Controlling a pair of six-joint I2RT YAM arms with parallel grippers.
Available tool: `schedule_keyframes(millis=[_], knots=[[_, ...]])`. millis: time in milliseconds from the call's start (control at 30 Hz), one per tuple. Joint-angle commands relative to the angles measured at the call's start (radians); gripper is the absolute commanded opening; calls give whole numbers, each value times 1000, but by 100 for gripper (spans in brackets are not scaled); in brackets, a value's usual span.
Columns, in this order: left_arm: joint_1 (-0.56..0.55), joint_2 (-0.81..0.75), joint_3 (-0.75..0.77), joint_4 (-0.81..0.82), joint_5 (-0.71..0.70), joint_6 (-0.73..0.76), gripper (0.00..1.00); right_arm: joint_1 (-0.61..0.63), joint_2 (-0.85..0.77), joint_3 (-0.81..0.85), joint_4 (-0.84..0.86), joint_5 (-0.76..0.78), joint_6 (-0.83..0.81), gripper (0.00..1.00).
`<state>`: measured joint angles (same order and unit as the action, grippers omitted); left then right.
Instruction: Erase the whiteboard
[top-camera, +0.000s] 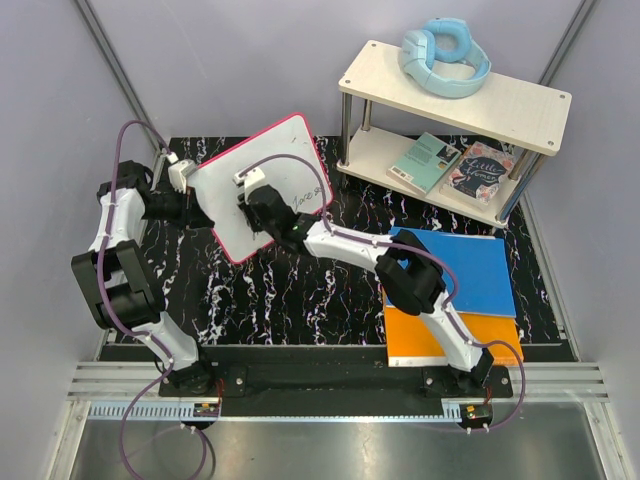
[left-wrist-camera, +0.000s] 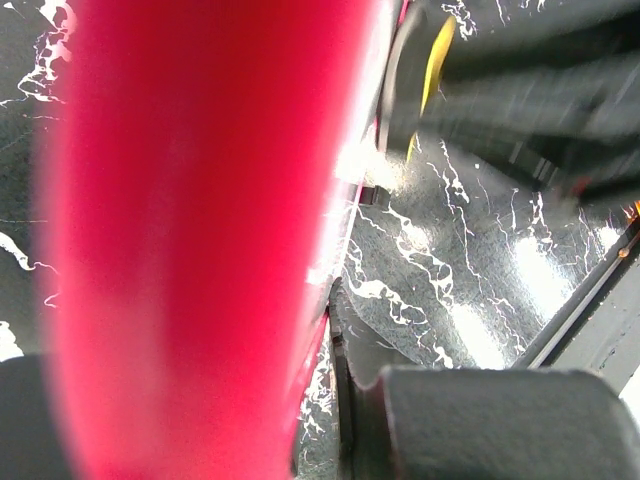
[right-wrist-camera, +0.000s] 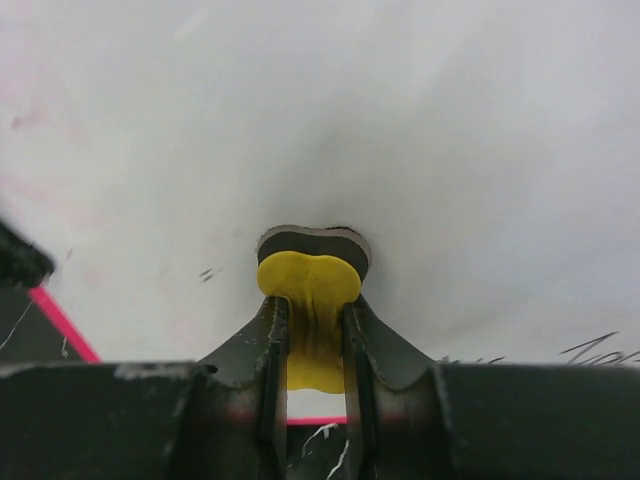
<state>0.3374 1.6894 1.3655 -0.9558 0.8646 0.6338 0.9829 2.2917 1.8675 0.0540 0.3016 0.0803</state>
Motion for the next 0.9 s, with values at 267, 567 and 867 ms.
schedule_keyframes(millis=[267, 567, 867], knots=[[-20, -7, -34, 51, -277, 208, 0, -253, 26, 137, 125, 198, -129, 0], [-20, -10, -42, 48, -289, 222, 0, -297, 74, 228, 135, 157, -137, 0], [-20, -13, -42, 43, -292, 230, 0, -283, 115, 343, 63, -19, -125, 0]])
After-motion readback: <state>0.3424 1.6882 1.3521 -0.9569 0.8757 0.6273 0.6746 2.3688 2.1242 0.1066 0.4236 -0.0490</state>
